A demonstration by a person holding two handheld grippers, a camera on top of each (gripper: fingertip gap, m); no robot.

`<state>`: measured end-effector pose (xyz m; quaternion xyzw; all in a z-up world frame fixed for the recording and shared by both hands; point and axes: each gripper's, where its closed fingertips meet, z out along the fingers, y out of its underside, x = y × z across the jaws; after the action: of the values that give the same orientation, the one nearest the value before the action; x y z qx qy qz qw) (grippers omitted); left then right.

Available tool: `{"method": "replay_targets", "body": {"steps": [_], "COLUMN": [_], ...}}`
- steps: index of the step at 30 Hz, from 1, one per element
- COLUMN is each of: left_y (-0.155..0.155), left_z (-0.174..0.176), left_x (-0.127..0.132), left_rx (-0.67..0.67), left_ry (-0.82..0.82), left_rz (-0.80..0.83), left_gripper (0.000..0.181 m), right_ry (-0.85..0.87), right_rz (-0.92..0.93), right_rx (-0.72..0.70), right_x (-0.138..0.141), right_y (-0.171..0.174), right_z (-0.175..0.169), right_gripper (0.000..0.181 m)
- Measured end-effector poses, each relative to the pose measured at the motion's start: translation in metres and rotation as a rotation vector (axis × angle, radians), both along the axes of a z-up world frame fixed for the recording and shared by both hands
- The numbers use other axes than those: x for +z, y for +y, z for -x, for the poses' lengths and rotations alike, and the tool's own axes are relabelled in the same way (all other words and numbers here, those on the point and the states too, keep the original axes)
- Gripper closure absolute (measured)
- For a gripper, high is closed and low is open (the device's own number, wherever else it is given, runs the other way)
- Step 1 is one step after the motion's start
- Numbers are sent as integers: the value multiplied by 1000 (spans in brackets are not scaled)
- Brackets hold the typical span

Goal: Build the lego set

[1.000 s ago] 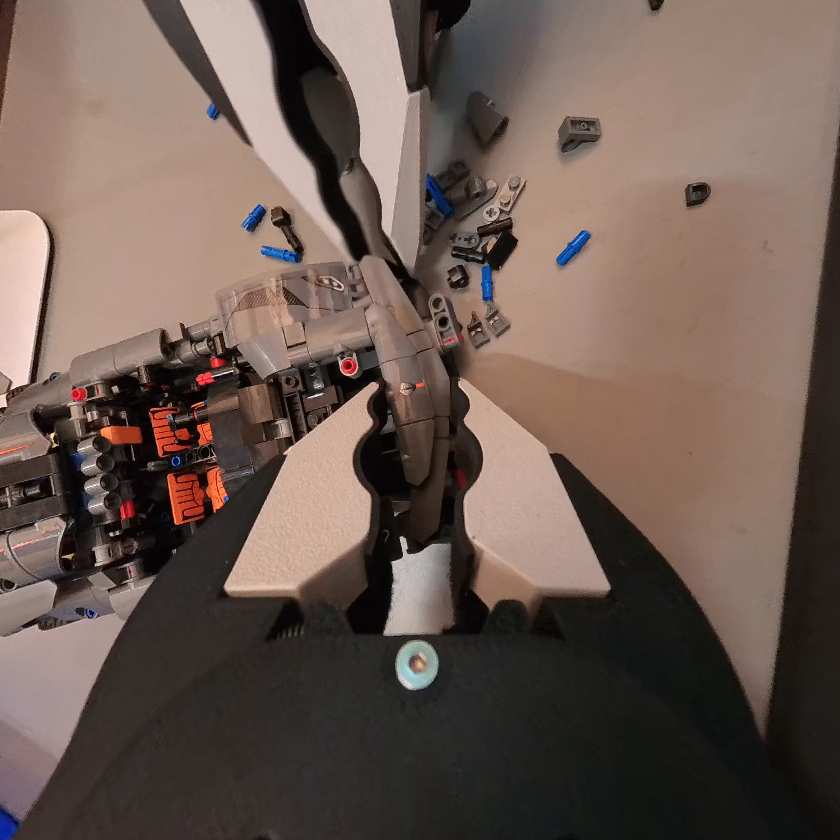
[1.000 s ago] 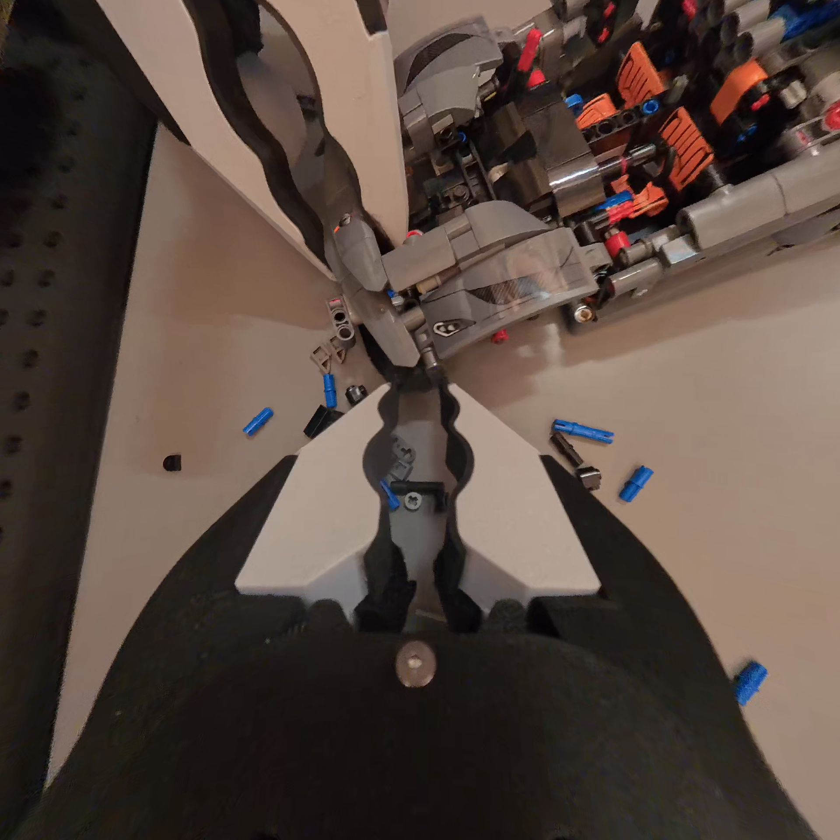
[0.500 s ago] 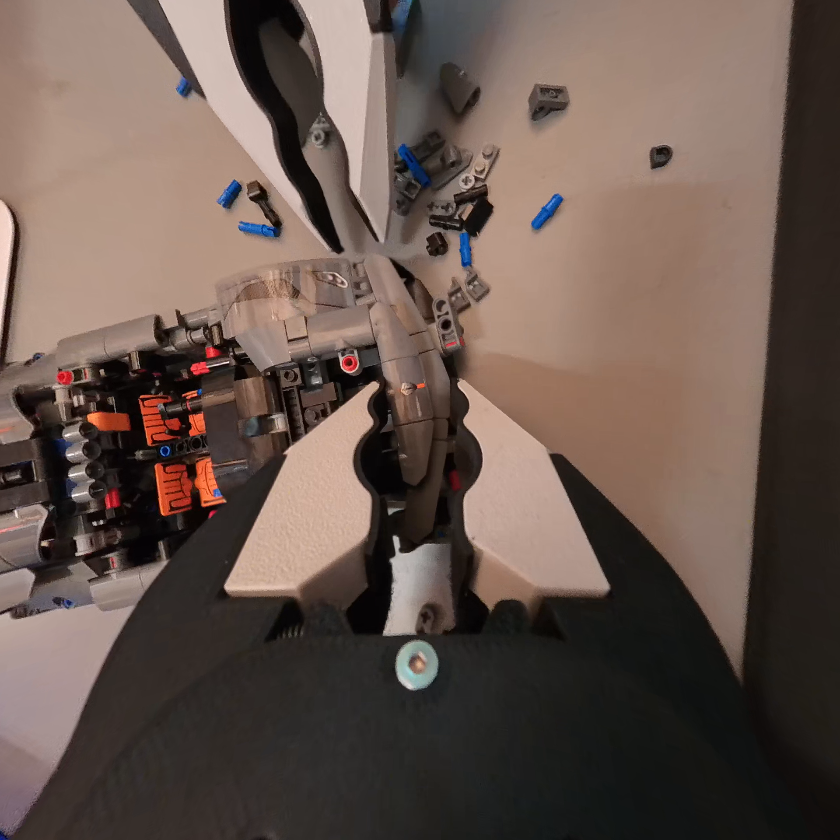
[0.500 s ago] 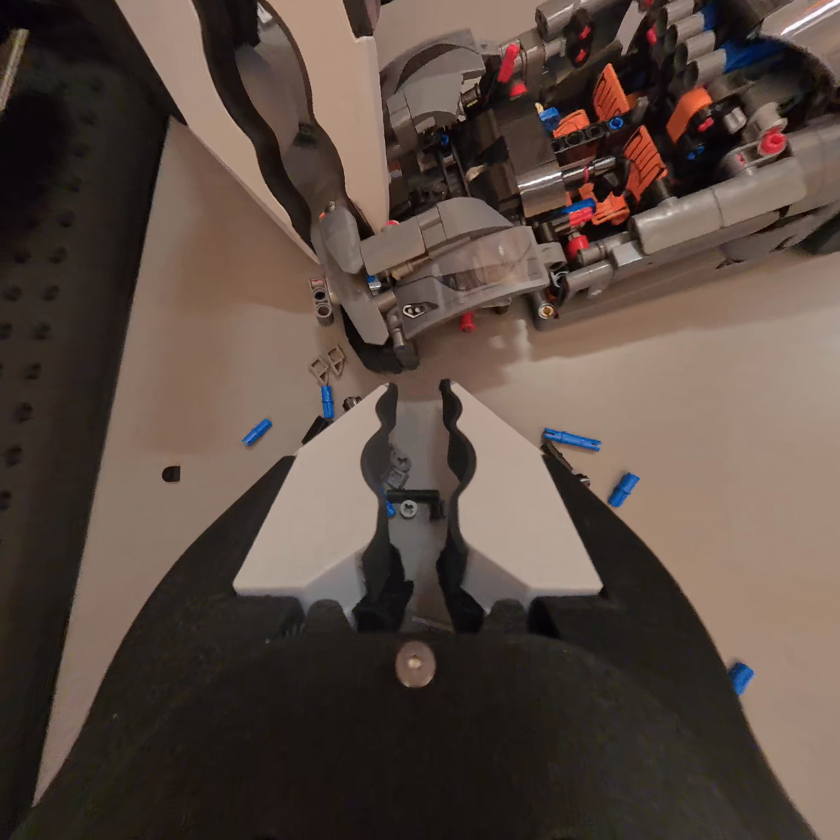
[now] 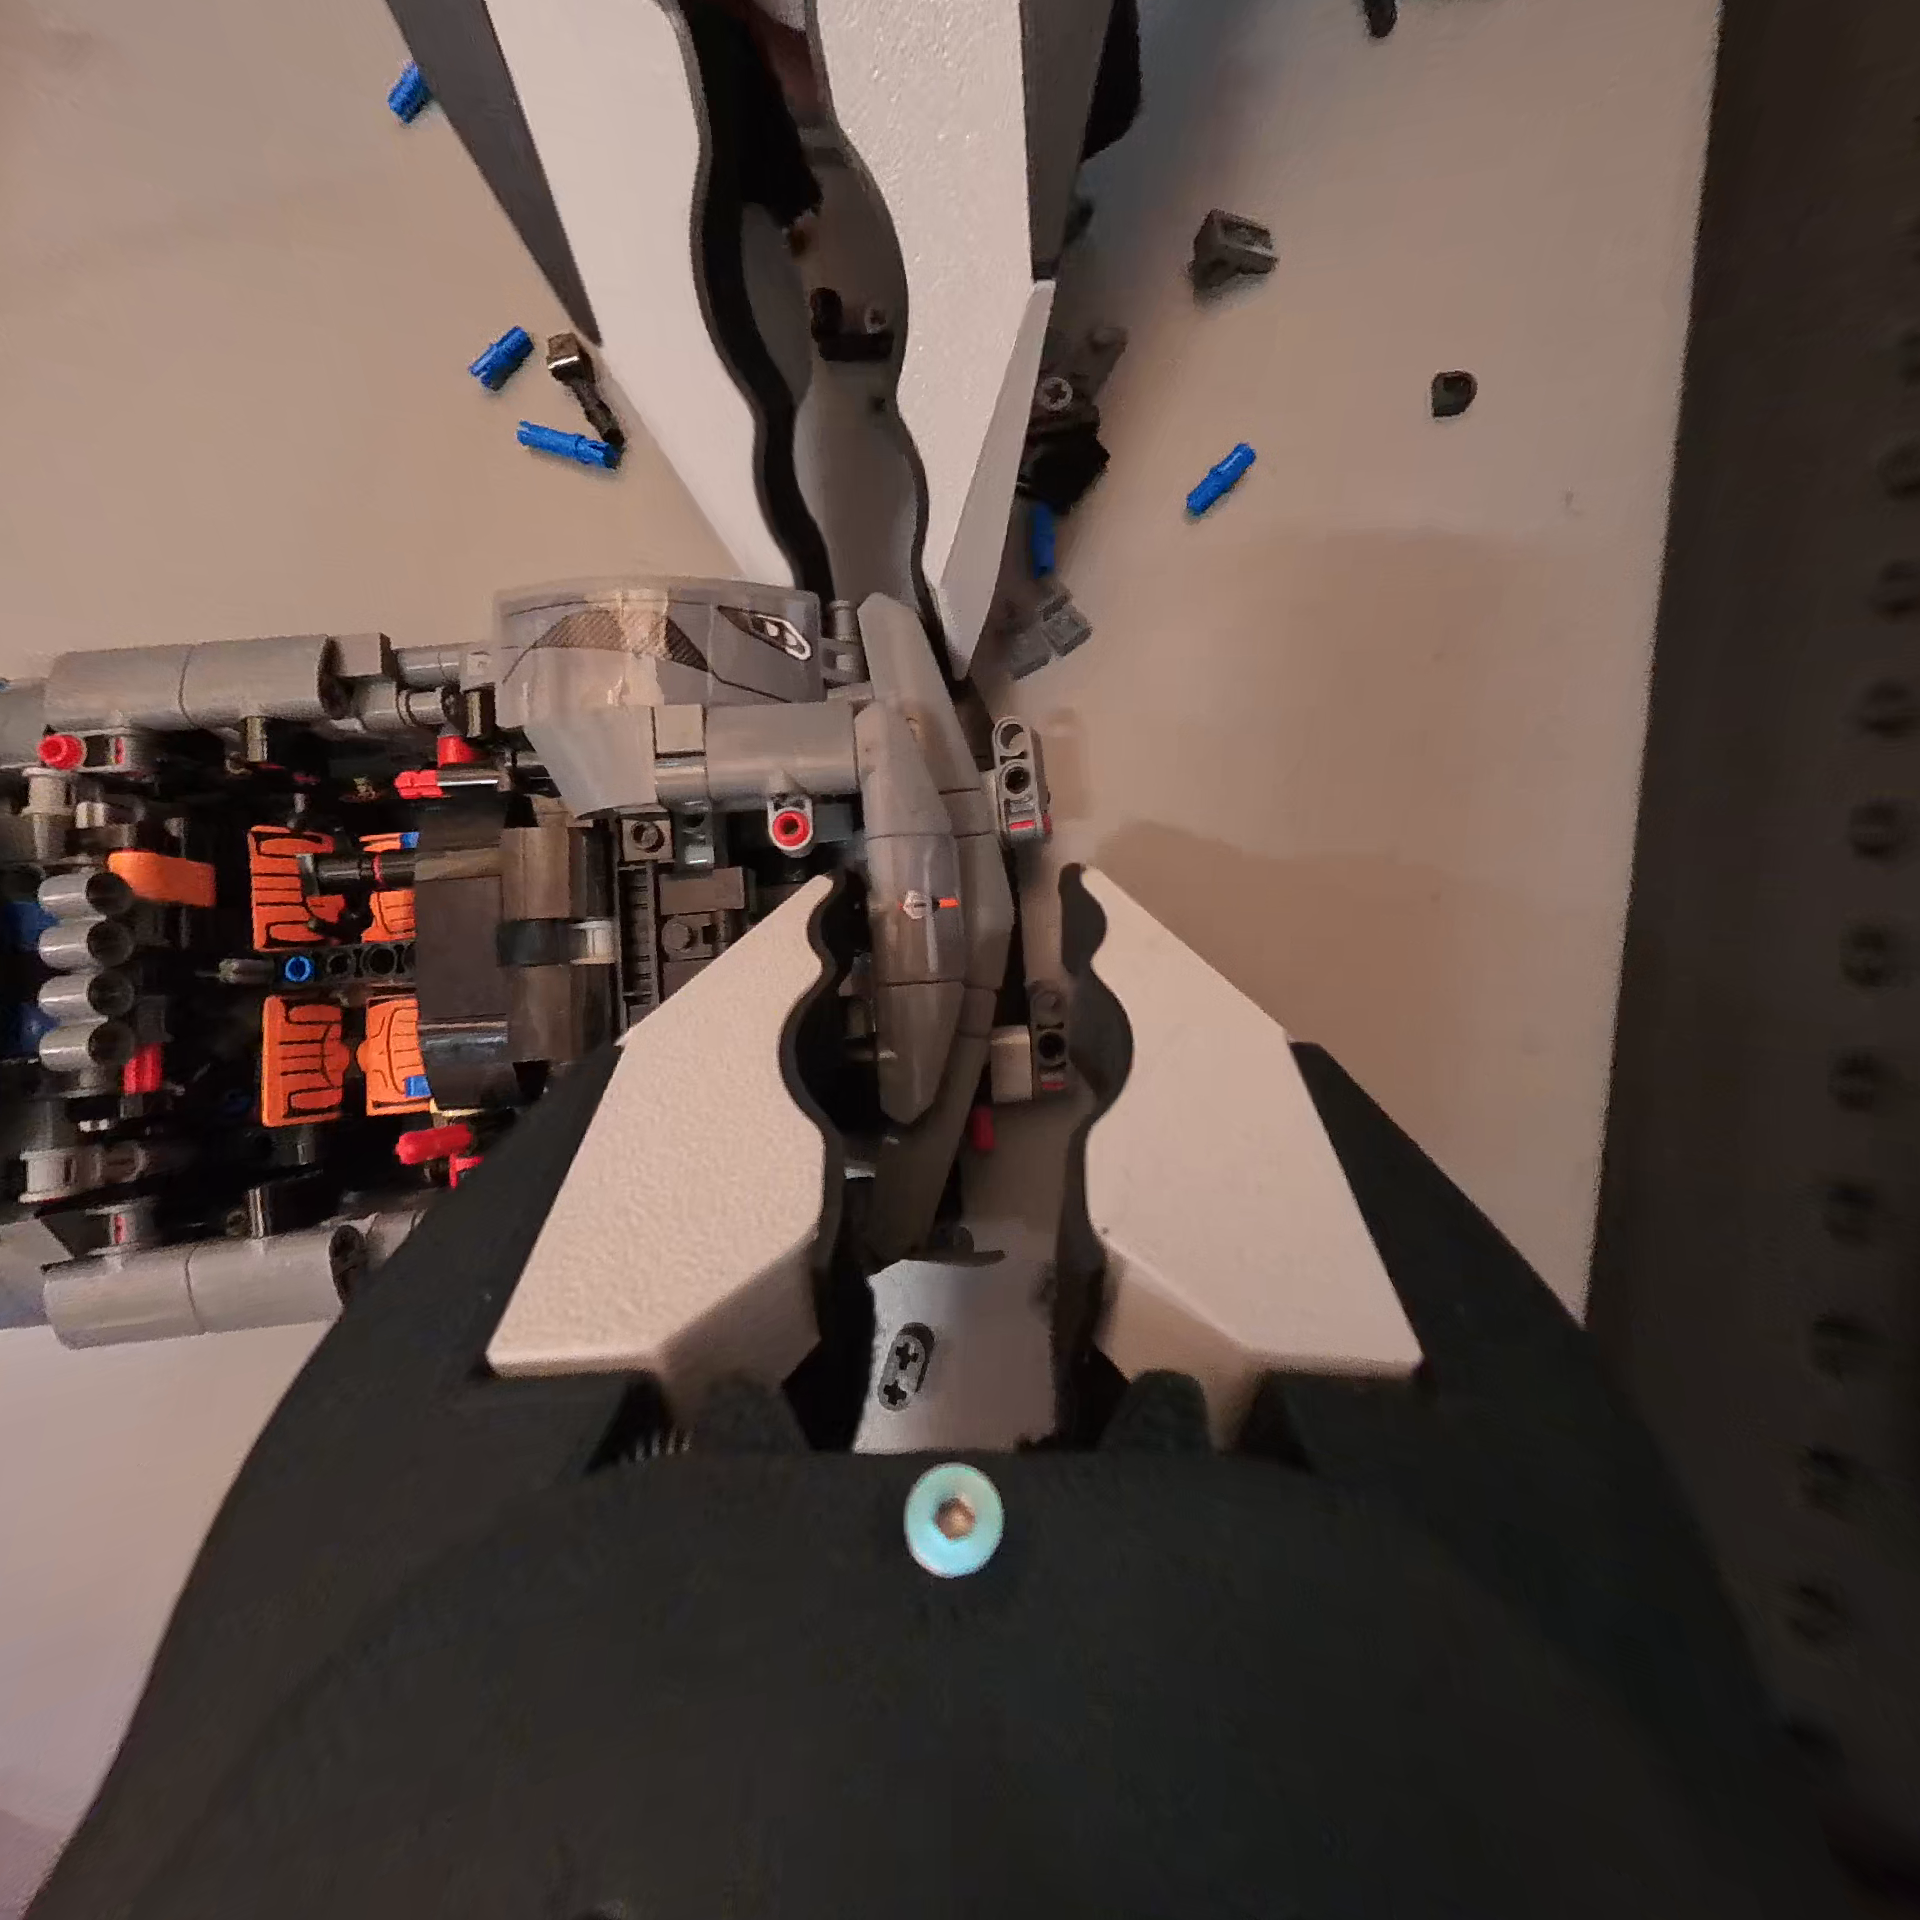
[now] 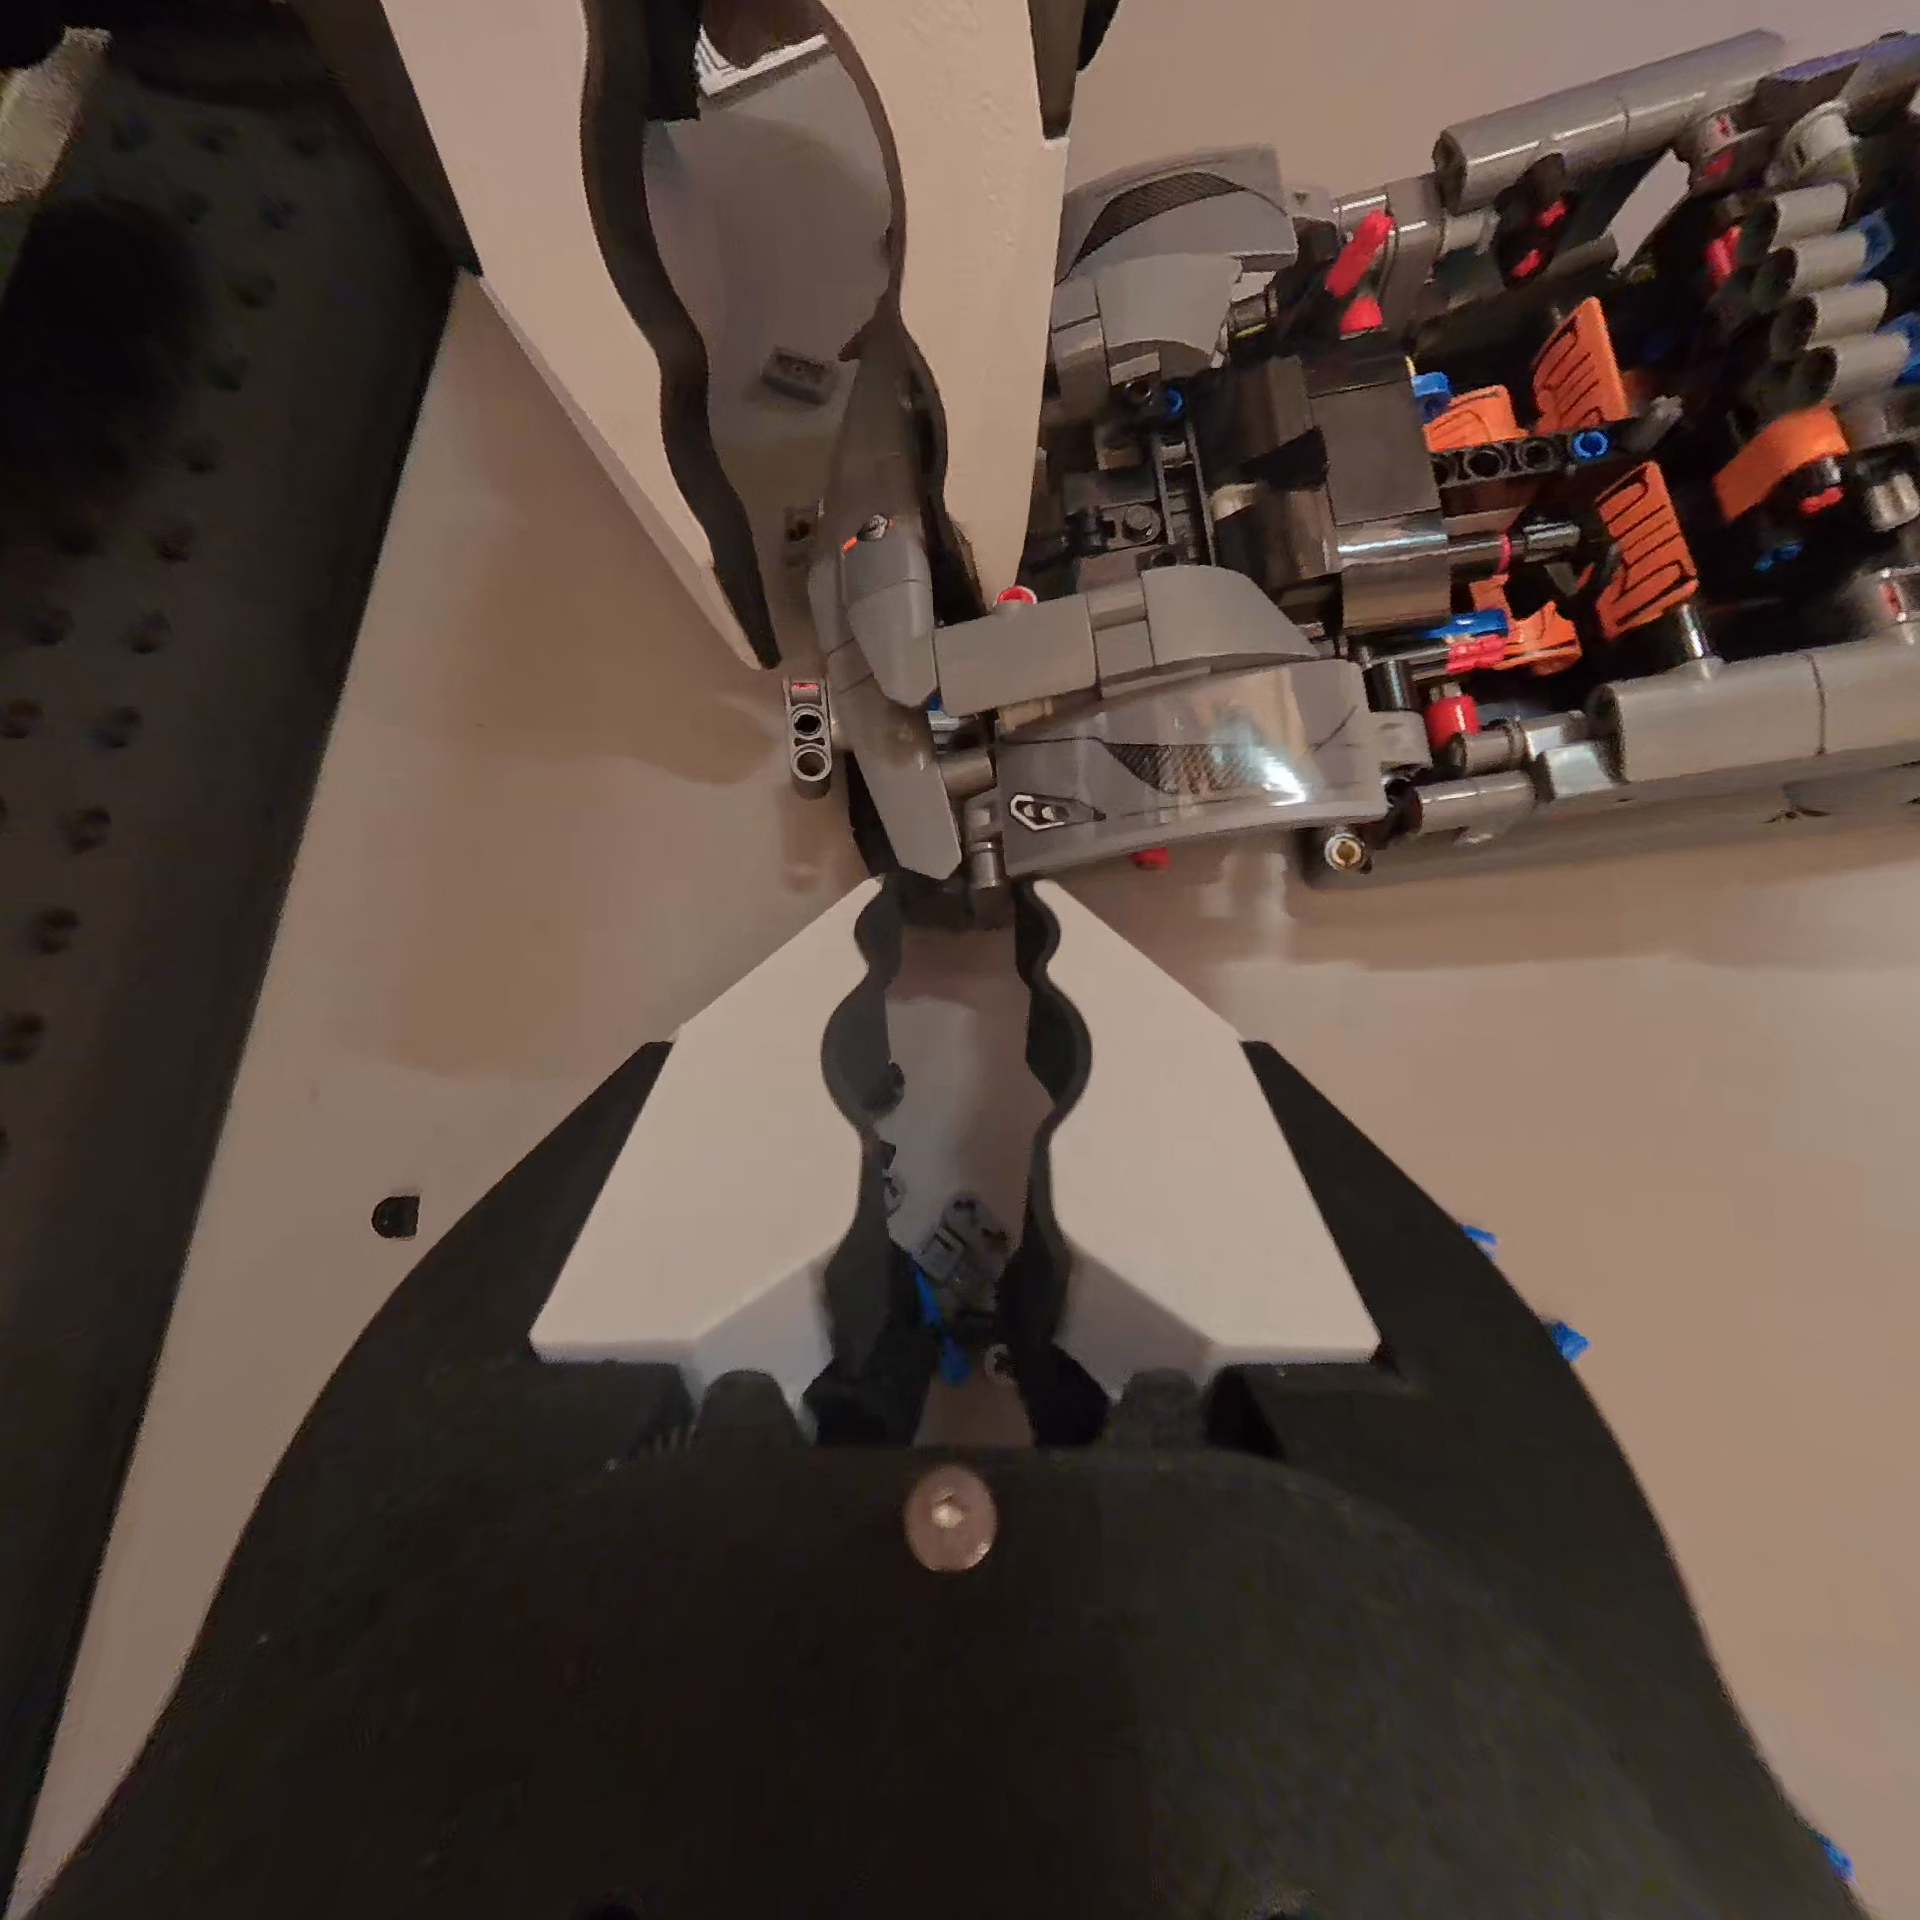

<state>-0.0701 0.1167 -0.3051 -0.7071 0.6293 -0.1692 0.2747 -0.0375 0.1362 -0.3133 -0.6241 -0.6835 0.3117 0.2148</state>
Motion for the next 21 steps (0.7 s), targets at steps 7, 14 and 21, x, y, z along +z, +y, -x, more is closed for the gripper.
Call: {"method": "replay_targets", "body": {"steps": [7, 14, 21], "left_y": [4, 4, 4], "left_z": [1, 3, 2], "left_x": [1, -2, -2], "left_rx": [31, 23, 11], "left_ry": [-28, -13, -29], "left_rz": [36, 14, 21], "left_gripper": [158, 158, 158], "right_ry": [14, -9, -19], "right_rz": [8, -44, -62], "right_rx": [-21, -1, 11], "right_x": [2, 0, -1], "right_y": [1, 1, 2], "right_z": [1, -1, -4], "right_gripper": [163, 163, 163]}}
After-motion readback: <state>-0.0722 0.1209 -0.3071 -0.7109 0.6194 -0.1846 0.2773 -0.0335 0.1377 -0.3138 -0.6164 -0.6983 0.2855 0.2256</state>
